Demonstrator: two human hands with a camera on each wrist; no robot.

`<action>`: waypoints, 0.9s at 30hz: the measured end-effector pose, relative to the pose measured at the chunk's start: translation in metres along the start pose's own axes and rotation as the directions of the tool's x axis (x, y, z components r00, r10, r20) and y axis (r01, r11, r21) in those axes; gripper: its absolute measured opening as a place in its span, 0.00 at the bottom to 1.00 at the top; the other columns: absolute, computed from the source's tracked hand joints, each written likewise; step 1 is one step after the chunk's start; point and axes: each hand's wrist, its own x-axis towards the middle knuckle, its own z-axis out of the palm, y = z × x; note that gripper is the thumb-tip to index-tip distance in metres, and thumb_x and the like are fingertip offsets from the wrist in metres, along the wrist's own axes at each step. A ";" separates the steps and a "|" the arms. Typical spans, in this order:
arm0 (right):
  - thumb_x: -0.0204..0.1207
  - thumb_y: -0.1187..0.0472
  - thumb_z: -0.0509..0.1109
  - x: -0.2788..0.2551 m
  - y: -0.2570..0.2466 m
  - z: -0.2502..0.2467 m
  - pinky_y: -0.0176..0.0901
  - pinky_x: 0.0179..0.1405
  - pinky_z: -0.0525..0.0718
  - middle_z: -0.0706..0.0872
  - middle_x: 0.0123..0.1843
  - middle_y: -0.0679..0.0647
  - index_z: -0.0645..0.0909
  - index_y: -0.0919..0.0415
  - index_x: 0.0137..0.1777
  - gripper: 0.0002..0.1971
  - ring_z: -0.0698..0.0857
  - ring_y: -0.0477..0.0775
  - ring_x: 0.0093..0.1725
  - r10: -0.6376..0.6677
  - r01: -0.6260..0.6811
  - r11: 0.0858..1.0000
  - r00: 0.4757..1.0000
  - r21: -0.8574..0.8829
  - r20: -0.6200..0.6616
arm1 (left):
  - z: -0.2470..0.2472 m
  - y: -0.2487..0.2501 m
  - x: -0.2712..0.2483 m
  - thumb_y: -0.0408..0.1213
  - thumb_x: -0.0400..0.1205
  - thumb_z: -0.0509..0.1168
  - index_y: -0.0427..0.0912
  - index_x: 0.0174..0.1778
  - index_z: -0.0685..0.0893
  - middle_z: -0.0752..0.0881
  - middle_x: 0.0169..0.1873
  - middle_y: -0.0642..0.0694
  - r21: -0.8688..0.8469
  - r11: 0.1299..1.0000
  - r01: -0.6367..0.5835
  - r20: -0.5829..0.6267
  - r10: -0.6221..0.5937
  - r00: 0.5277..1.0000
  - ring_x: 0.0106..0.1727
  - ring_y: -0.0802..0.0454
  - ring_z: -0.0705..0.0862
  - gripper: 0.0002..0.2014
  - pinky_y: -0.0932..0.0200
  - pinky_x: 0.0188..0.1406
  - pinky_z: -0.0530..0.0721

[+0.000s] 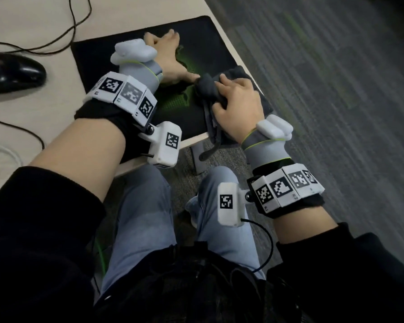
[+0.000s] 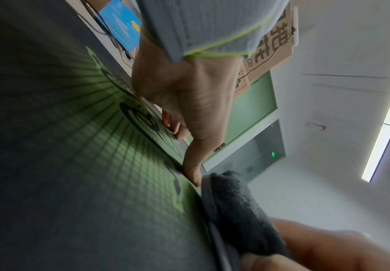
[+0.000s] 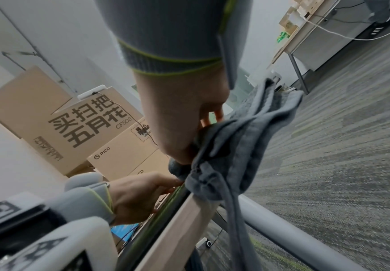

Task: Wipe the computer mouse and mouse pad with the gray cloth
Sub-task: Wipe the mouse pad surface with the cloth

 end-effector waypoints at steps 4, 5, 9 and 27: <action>0.80 0.63 0.57 0.021 -0.004 -0.002 0.50 0.80 0.62 0.57 0.85 0.58 0.61 0.64 0.81 0.28 0.56 0.57 0.85 -0.049 0.054 0.998 0.991 -0.045 0.122 | -0.005 0.000 0.000 0.57 0.77 0.65 0.44 0.84 0.45 0.43 0.85 0.51 -0.010 1.000 0.011 0.052 -0.011 0.999 0.85 0.43 0.35 0.47 0.44 0.81 0.37; 0.81 0.64 0.56 0.029 -0.005 -0.003 0.50 0.81 0.61 0.56 0.86 0.59 0.59 0.66 0.81 0.28 0.55 0.57 0.85 -0.056 0.064 0.997 0.987 -0.052 0.150 | -0.006 0.000 -0.001 0.54 0.79 0.65 0.45 0.84 0.44 0.42 0.85 0.53 -0.030 1.000 0.008 0.063 -0.006 0.998 0.85 0.44 0.35 0.46 0.43 0.81 0.38; 0.82 0.64 0.55 0.071 -0.010 -0.010 0.48 0.81 0.59 0.52 0.87 0.59 0.56 0.65 0.82 0.28 0.54 0.58 0.85 -0.066 0.081 0.995 0.975 -0.061 0.210 | -0.006 -0.003 0.000 0.52 0.77 0.67 0.47 0.84 0.43 0.40 0.84 0.55 -0.038 0.999 0.011 0.094 -0.007 0.996 0.85 0.45 0.35 0.48 0.42 0.81 0.38; 0.82 0.67 0.52 0.101 -0.019 -0.015 0.51 0.74 0.66 0.62 0.83 0.60 0.64 0.68 0.78 0.23 0.66 0.62 0.79 -0.005 0.015 0.998 0.988 -0.065 0.154 | -0.006 -0.003 0.002 0.60 0.74 0.67 0.50 0.84 0.42 0.39 0.84 0.58 -0.068 0.997 0.021 0.117 -0.013 0.993 0.84 0.47 0.33 0.51 0.43 0.81 0.36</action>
